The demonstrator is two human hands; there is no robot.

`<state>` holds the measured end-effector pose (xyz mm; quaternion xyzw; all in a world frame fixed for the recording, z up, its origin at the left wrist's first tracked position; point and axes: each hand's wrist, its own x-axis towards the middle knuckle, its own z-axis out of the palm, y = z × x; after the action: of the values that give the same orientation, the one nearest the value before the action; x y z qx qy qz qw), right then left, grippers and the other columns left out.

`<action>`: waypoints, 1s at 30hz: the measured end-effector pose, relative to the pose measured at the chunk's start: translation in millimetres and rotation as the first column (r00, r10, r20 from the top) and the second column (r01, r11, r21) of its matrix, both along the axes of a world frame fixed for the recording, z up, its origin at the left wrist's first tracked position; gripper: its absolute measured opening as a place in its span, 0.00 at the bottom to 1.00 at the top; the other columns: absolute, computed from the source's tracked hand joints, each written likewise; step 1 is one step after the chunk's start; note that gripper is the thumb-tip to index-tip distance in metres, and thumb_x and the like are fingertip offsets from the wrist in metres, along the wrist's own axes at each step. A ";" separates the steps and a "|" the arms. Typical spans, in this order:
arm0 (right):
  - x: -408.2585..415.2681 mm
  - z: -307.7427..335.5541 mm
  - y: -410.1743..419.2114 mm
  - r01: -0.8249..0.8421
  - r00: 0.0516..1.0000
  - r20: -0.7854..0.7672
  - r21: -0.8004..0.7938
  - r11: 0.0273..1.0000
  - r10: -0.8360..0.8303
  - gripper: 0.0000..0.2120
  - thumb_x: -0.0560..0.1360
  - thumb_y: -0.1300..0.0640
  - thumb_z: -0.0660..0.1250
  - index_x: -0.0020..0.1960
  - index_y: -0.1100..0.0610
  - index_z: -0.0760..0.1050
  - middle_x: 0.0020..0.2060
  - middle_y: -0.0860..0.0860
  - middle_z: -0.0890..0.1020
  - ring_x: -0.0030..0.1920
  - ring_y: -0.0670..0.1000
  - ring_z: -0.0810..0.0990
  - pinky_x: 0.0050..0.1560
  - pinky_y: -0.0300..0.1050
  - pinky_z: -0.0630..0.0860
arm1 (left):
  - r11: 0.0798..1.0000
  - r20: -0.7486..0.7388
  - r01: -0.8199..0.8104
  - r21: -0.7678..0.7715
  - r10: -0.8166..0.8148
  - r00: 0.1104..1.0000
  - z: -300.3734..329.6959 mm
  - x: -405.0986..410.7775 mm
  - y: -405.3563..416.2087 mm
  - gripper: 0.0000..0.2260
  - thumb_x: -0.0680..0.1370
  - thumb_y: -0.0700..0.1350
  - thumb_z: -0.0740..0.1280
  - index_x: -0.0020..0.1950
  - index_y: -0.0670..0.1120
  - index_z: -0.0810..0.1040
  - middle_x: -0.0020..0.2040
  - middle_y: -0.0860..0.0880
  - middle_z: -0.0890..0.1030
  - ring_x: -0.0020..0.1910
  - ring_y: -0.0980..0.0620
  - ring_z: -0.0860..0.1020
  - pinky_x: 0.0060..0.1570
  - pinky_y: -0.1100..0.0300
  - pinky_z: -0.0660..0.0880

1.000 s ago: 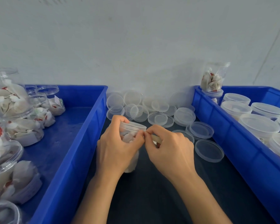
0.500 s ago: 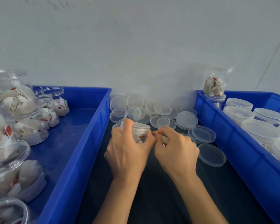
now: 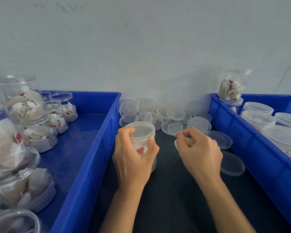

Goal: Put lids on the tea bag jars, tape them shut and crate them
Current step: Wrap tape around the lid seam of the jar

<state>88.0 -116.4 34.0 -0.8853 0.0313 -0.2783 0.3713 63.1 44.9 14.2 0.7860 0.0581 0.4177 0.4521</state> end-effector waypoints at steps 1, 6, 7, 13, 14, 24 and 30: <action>-2.1 -0.5 3.9 -0.028 0.999 0.021 0.010 1.000 0.028 0.06 0.80 0.43 0.68 0.46 0.42 0.78 0.28 0.39 0.79 0.36 0.46 0.80 0.39 0.49 0.79 | 0.998 -0.025 0.056 -0.012 -0.056 0.998 -4.3 2.2 -0.5 0.23 0.75 0.58 0.73 0.63 0.50 0.70 0.57 0.51 0.77 0.49 0.53 0.76 0.42 0.69 0.70; -10.8 -4.1 5.6 -0.222 0.974 0.065 0.114 0.968 0.216 0.03 0.80 0.43 0.68 0.47 0.39 0.79 0.35 0.32 0.82 0.42 0.41 0.81 0.41 0.49 0.80 | 0.989 -0.044 0.142 -0.041 -0.144 0.989 -13.1 8.8 6.8 0.26 0.79 0.52 0.74 0.71 0.47 0.67 0.67 0.50 0.70 0.64 0.57 0.71 0.63 0.58 0.73; -13.5 -5.2 5.0 -0.247 0.968 0.076 0.113 0.962 0.240 0.05 0.80 0.42 0.68 0.47 0.40 0.79 0.34 0.34 0.83 0.40 0.44 0.81 0.41 0.51 0.81 | 0.990 -0.054 0.143 -0.017 -0.144 0.988 -13.1 8.6 7.2 0.27 0.79 0.54 0.74 0.72 0.47 0.67 0.69 0.50 0.69 0.67 0.56 0.70 0.66 0.55 0.73; -20.0 -8.8 -1.6 -0.325 0.940 0.139 0.096 0.941 0.310 0.05 0.80 0.44 0.68 0.47 0.42 0.79 0.32 0.40 0.82 0.34 0.50 0.79 0.38 0.51 0.78 | 0.945 0.126 -0.175 0.277 0.145 0.981 1.3 -4.5 1.0 0.25 0.81 0.57 0.72 0.72 0.48 0.71 0.74 0.38 0.72 0.70 0.38 0.74 0.62 0.43 0.76; -20.6 -9.3 -2.9 -0.333 0.937 0.145 0.085 0.939 0.319 0.05 0.80 0.45 0.68 0.47 0.42 0.79 0.30 0.41 0.81 0.32 0.50 0.77 0.36 0.48 0.75 | 0.921 0.251 -0.225 0.317 0.147 0.957 1.8 -6.5 -1.9 0.20 0.81 0.53 0.72 0.69 0.46 0.75 0.68 0.40 0.77 0.65 0.40 0.77 0.59 0.46 0.76; -25.8 -9.4 -6.9 -0.459 0.882 0.140 0.034 0.888 0.451 0.18 0.78 0.52 0.53 0.53 0.43 0.81 0.34 0.47 0.81 0.36 0.53 0.78 0.39 0.57 0.76 | 0.964 0.158 0.215 0.155 -0.239 0.958 -0.8 -11.8 -29.5 0.06 0.79 0.44 0.78 0.53 0.44 0.85 0.45 0.54 0.83 0.37 0.56 0.79 0.40 0.65 0.77; -26.3 -10.6 -4.9 -0.395 0.913 0.105 -0.026 0.918 0.395 0.18 0.76 0.52 0.52 0.52 0.42 0.79 0.30 0.45 0.76 0.33 0.52 0.75 0.35 0.50 0.70 | 0.961 0.189 0.221 0.165 -0.251 0.949 -5.9 -8.7 -28.1 0.03 0.77 0.38 0.78 0.49 0.43 0.86 0.44 0.53 0.84 0.42 0.60 0.80 0.46 0.71 0.75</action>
<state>61.6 -121.3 23.4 -0.8578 -0.1688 -0.2453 0.4189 54.4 16.9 8.3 0.7694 -0.1138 0.4434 0.4456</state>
